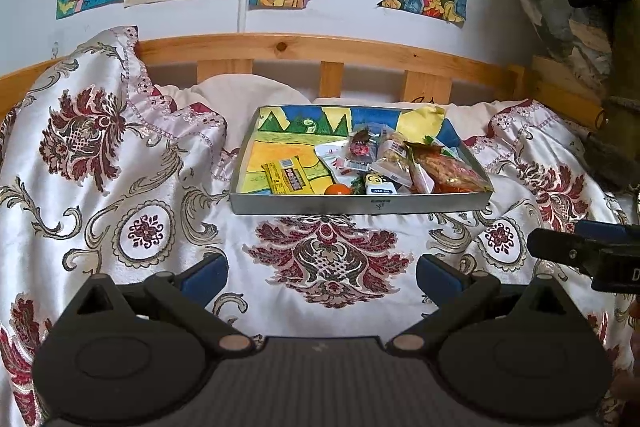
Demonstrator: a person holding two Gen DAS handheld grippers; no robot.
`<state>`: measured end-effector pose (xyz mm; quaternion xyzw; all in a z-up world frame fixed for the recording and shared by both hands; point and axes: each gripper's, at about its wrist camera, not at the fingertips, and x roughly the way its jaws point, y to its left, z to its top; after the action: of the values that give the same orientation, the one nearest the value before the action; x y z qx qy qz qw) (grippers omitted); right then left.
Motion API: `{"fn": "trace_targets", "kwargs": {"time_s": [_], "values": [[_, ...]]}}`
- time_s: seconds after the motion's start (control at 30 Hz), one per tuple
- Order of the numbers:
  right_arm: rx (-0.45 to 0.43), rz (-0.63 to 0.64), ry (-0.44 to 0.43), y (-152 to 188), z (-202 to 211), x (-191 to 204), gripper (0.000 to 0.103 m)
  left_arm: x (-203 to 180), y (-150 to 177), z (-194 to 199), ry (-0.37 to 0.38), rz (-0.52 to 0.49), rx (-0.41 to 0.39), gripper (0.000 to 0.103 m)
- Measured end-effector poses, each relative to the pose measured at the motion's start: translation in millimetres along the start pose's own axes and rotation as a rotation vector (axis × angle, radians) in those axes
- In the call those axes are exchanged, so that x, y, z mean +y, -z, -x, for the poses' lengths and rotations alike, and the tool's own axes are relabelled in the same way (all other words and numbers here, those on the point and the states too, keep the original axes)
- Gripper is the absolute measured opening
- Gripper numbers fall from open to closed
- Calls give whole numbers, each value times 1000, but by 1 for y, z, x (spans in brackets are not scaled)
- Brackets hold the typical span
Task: Organize snacks
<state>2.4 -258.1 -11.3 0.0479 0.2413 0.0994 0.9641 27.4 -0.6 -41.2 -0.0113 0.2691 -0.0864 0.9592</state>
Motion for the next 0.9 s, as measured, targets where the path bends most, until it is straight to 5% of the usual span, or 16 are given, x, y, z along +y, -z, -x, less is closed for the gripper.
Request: {"fn": "trace_targets", "kwargs": {"time_s": [0.9], "values": [[6,-4,-9,2,-1,0,102,-2,1,-2,-9,-10,12,102]]}}
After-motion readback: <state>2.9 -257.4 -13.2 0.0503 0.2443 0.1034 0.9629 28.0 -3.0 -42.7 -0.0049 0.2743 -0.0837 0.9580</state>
